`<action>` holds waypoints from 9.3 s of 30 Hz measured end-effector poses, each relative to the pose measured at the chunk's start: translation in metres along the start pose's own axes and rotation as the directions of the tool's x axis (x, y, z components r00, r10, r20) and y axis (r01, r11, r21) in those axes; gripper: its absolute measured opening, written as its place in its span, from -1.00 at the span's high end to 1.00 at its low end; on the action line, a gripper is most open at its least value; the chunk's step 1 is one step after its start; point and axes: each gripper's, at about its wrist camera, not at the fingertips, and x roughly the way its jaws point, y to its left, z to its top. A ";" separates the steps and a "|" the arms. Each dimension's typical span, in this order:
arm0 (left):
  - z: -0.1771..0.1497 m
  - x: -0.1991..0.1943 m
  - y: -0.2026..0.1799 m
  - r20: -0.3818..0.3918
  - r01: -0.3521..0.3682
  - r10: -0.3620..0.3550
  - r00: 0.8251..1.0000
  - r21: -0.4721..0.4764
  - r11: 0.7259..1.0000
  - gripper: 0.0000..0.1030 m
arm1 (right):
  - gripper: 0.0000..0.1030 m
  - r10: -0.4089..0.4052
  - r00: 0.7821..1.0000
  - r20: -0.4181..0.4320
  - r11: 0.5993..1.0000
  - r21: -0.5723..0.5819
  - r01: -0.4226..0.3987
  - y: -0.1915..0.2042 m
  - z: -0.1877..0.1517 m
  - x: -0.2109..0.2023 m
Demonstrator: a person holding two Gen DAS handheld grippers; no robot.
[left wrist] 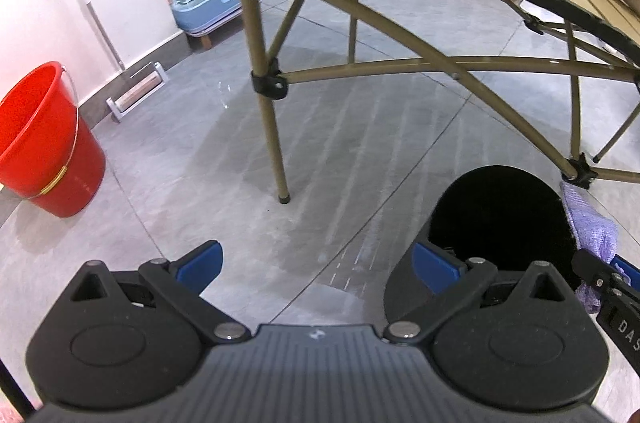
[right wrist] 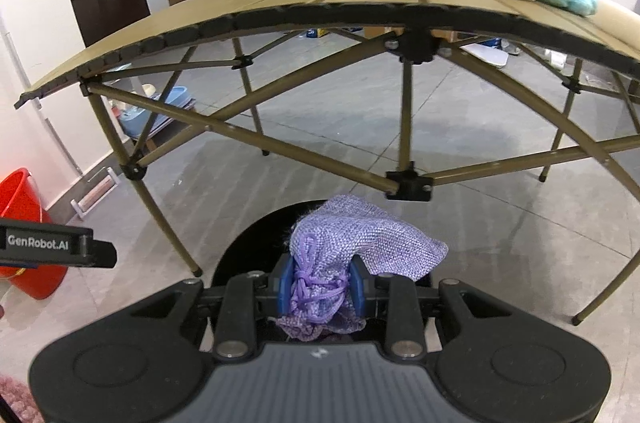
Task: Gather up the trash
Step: 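Move left tool aside while right tool brings the purple bag over the bin, then open right gripper to drop the purple mesh bag into the bin, then raise both tools back over the table toward the remaining items, then close right gripper on the white foam cylinder, then lower left tool onto the lavender fuzzy scrunchie and close on it, then carry the scrunchie and foam cylinder off the table over the black bin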
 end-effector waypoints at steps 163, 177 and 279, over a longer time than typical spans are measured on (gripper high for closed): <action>0.086 -0.105 -0.197 0.387 0.173 -0.217 0.896 0.145 0.974 -1.00 | -0.08 -0.300 0.858 0.416 0.950 0.212 0.230 -0.235 0.127 -0.035; 0.128 -0.105 -0.230 0.443 0.158 -0.244 0.863 0.223 0.962 -1.00 | -0.08 -0.314 0.831 0.459 0.940 0.271 0.205 -0.245 0.126 -0.052; 0.015 -0.207 -0.121 0.446 0.227 -0.367 0.816 0.337 0.914 0.37 | -0.08 -0.130 0.869 0.478 0.988 -0.007 0.152 -0.114 0.059 -0.197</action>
